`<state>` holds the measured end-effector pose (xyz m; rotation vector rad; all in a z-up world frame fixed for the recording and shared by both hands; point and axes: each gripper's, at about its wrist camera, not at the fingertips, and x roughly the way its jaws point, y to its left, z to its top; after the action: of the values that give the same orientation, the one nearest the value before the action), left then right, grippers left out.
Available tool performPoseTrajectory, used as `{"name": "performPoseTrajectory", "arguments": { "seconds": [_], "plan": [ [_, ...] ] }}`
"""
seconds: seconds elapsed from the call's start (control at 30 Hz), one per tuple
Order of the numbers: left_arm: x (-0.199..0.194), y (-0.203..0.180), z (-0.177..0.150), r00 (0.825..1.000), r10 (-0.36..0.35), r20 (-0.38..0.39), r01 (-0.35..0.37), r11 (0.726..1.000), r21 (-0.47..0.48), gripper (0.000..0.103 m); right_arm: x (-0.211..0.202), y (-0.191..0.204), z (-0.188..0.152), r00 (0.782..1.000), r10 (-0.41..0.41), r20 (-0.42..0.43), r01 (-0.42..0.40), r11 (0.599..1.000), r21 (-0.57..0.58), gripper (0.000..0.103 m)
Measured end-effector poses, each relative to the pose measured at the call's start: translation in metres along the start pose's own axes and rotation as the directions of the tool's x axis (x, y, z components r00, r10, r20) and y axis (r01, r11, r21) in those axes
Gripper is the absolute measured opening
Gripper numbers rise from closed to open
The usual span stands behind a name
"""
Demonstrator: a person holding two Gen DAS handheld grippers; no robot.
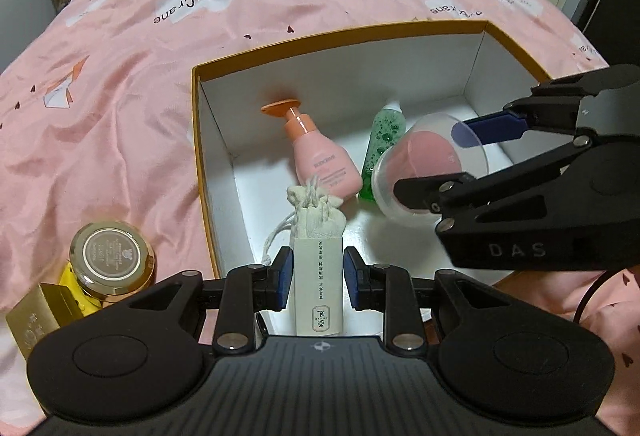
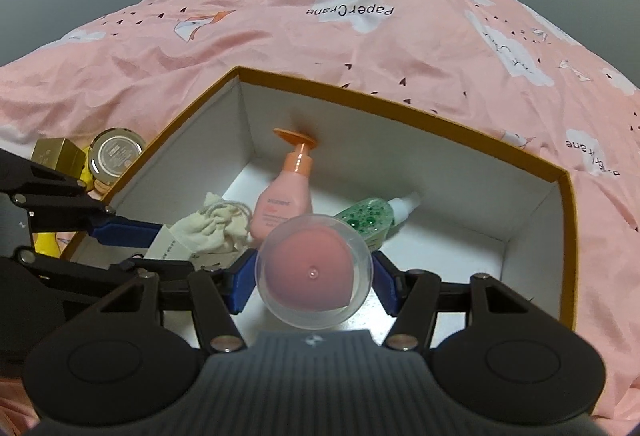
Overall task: Organize rigid objects
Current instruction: 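Carry the cup and white box over the orange box with both tools, then release the white box and cup into the orange box, opening both tools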
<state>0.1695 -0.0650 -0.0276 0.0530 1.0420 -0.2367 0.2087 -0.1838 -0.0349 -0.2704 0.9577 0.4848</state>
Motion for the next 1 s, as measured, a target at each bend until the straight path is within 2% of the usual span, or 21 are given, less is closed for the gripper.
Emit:
{"name": "performPoseTrajectory", "arguments": {
  "seconds": [0.1,0.27,0.37,0.47,0.53,0.6,0.77,0.9,1.0],
  "plan": [
    [-0.001,0.003,0.001,1.000,0.002,0.005,-0.002,1.000,-0.016,0.032,0.000,0.001,0.000,1.000,0.003,0.000,-0.003,1.000,-0.001,0.060],
    [-0.003,0.009,0.000,0.999,-0.042,0.010,0.043,0.998,-0.050,0.045,-0.002,0.001,0.001,1.000,0.001,-0.001,-0.001,1.000,0.005,0.060],
    [-0.012,0.014,-0.004,0.997,-0.061,0.056,0.066,0.994,-0.083,0.060,-0.004,-0.001,0.001,1.000,0.000,0.003,0.000,1.000,0.023,0.060],
    [-0.027,0.023,-0.009,0.988,-0.073,0.135,0.091,0.987,-0.133,0.065,-0.006,-0.003,0.002,1.000,-0.015,0.006,0.015,0.999,0.035,0.060],
    [-0.036,0.031,-0.012,0.982,-0.074,0.172,0.100,0.984,-0.146,0.065,-0.006,-0.004,0.002,1.000,-0.016,0.002,0.016,0.999,0.038,0.060],
    [-0.044,0.039,-0.013,0.975,-0.113,0.191,0.142,0.979,-0.149,0.065,-0.005,-0.003,0.001,1.000,-0.008,-0.008,0.008,0.999,0.047,0.060],
    [-0.059,0.074,-0.018,0.955,-0.147,0.259,0.212,0.946,-0.244,0.065,0.000,0.002,0.003,0.998,0.047,-0.045,-0.042,0.995,0.092,0.060],
    [-0.052,0.103,-0.020,0.962,-0.144,0.233,0.216,0.921,-0.325,0.065,0.006,0.008,0.007,0.994,0.068,-0.081,-0.058,0.991,0.121,0.060],
    [-0.040,0.119,-0.025,0.961,-0.185,0.204,0.253,0.886,-0.389,0.063,0.014,0.011,0.012,0.990,0.093,-0.104,-0.078,0.986,0.146,0.060]
  ]
}}
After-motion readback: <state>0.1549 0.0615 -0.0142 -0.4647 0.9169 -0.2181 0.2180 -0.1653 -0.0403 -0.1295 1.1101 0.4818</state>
